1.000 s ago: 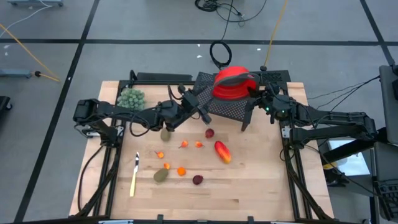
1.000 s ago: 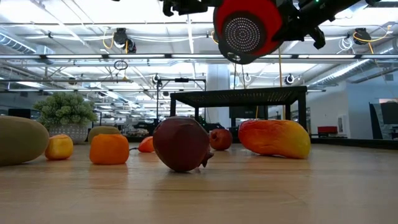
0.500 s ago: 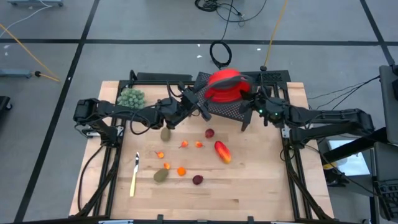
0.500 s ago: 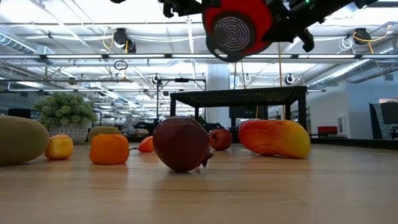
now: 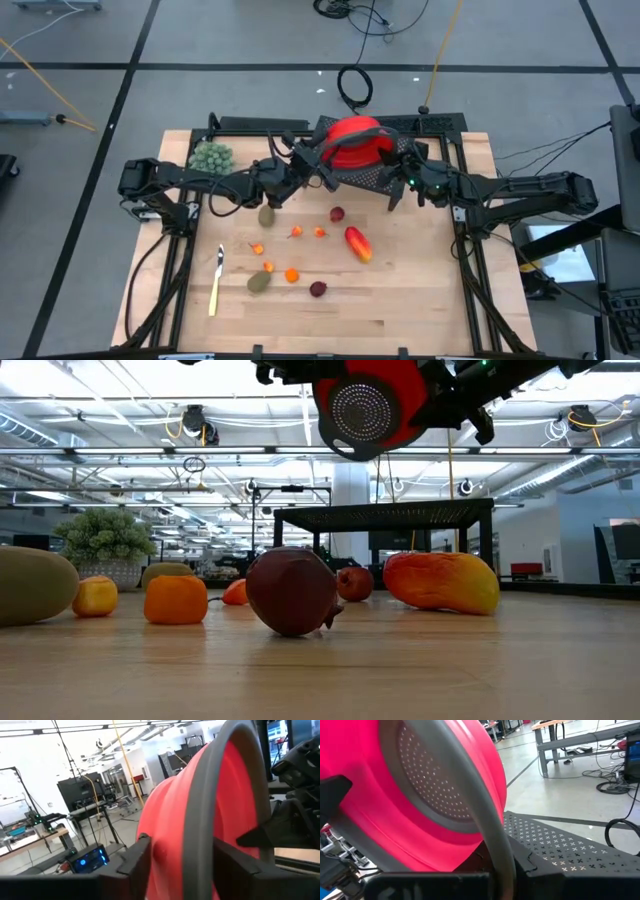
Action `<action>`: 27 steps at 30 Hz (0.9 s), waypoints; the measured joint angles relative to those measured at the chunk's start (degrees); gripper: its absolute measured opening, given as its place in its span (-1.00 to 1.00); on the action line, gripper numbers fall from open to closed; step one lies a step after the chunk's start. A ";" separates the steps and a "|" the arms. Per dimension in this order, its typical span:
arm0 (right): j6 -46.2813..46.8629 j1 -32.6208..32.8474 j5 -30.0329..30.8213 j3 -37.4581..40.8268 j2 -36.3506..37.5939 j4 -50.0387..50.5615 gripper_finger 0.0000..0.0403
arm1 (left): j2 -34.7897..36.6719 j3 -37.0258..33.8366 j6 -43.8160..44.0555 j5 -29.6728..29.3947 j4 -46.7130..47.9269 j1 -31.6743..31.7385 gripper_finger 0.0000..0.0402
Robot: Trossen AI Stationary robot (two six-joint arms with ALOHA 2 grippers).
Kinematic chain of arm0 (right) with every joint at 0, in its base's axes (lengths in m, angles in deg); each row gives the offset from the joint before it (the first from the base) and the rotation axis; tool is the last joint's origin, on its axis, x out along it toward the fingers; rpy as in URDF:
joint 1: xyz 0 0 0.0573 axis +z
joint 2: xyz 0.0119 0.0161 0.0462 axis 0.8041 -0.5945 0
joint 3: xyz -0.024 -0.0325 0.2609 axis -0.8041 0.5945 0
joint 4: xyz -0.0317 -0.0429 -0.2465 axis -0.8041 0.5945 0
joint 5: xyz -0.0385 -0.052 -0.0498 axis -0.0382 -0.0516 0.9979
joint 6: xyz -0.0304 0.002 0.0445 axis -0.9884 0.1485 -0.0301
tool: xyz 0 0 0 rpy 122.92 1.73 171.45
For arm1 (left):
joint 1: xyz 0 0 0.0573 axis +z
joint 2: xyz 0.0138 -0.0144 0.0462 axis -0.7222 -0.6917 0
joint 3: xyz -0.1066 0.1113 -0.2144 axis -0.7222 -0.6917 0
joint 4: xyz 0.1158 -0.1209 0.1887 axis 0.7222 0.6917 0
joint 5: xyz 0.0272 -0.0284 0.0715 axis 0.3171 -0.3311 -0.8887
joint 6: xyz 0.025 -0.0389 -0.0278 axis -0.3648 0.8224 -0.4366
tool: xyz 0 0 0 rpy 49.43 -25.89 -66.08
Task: Pick & Place Fruit
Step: Put the red strainer bowl on the shelf
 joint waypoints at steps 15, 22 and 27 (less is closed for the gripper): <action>-0.12 -0.06 -2.54 0.00 -0.01 -0.10 -0.88 | 0.00 0.00 7.85 0.04 1.10 1.10 -0.93; -0.11 -0.07 -4.89 0.00 0.01 -0.10 -0.63 | 0.02 0.00 8.02 0.38 1.57 1.07 -0.97; -0.10 -0.04 -6.38 0.00 0.05 -0.10 -0.41 | 0.02 0.00 8.08 -0.25 2.18 1.10 -0.98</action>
